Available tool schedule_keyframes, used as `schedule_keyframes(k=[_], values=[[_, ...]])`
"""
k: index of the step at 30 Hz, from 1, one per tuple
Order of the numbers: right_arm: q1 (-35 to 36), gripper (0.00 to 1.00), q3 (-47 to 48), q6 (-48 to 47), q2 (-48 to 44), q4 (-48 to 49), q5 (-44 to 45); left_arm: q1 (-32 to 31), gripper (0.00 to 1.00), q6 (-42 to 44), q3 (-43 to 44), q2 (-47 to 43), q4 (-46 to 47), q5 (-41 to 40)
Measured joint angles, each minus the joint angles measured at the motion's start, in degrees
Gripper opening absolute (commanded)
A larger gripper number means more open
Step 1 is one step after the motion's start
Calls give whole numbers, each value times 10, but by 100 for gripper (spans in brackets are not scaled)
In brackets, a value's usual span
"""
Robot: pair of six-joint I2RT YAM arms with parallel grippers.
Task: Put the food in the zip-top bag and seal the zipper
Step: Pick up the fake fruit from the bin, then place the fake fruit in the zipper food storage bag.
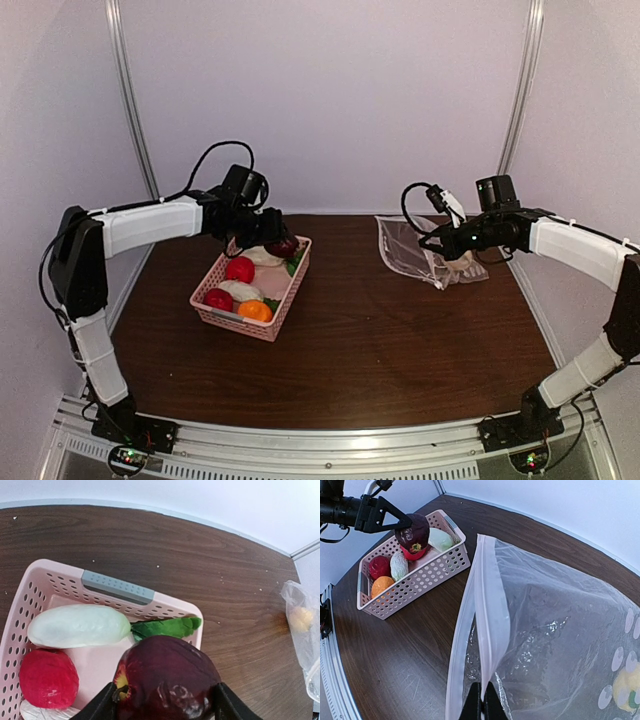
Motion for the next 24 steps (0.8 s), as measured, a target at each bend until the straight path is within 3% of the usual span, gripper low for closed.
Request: schedule_keyframes(k=[9, 18, 24], values=[[3, 0, 34, 8, 1, -27, 0, -41, 58, 64, -6, -74, 35, 58], [26, 0, 125, 9, 31, -109, -10, -191, 57, 117, -7, -90, 209, 140], [32, 0, 157, 16, 30, -153, -30, -201, 57, 101, 0, -55, 280, 149]])
